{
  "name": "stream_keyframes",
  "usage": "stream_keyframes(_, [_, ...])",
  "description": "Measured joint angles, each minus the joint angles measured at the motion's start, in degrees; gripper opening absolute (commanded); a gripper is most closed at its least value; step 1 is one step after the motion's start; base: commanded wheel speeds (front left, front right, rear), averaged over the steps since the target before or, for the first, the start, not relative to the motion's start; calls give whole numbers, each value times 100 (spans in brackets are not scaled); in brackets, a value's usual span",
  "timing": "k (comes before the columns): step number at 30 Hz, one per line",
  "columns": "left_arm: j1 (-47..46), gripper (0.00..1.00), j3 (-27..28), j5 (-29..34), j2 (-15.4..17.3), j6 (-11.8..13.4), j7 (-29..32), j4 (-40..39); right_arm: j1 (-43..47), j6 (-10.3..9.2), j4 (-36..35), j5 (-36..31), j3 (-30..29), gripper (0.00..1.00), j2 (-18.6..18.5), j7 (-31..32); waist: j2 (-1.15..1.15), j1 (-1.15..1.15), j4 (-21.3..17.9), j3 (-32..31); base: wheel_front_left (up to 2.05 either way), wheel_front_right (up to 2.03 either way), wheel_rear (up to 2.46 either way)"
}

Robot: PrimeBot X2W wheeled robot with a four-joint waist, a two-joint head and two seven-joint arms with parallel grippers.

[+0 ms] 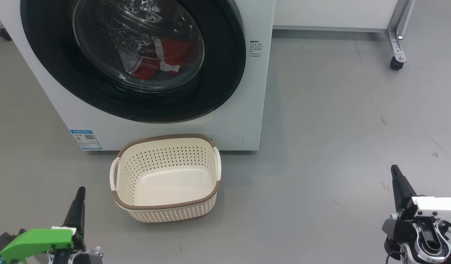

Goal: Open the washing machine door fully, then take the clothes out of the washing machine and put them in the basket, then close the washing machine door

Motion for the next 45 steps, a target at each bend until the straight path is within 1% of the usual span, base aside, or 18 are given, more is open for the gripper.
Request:
stream_keyframes(17, [0,0,0,0,0,0,0,0,0,0,0,0,0,0,0,0,0,0,0,0,0,0,0])
stream_keyframes(18, [20,100,-4,5,-18,4,0,49,14,-3,45,0,2,100,11,0,0,0,0,0,0,0,0])
stream_keyframes(24, [271,100,-55,11,-126,7,-9,294,300,-5,292,-9,15,100,156,-10,0,0,-2,3,0,0,0])
stream_keyframes(35, [269,100,-169,71,-126,7,-230,190,298,-5,176,-226,27,100,149,-237,0,0,-28,-1,0,0,0])
stream_keyframes(40, [269,100,-216,112,-126,7,-353,135,298,-5,112,-423,34,100,147,-315,0,0,-37,-4,0,0,0])
stream_keyframes(45, [269,100,-160,183,-125,7,-456,55,298,-5,35,-570,30,100,145,-432,0,0,-45,-13,0,0,0])
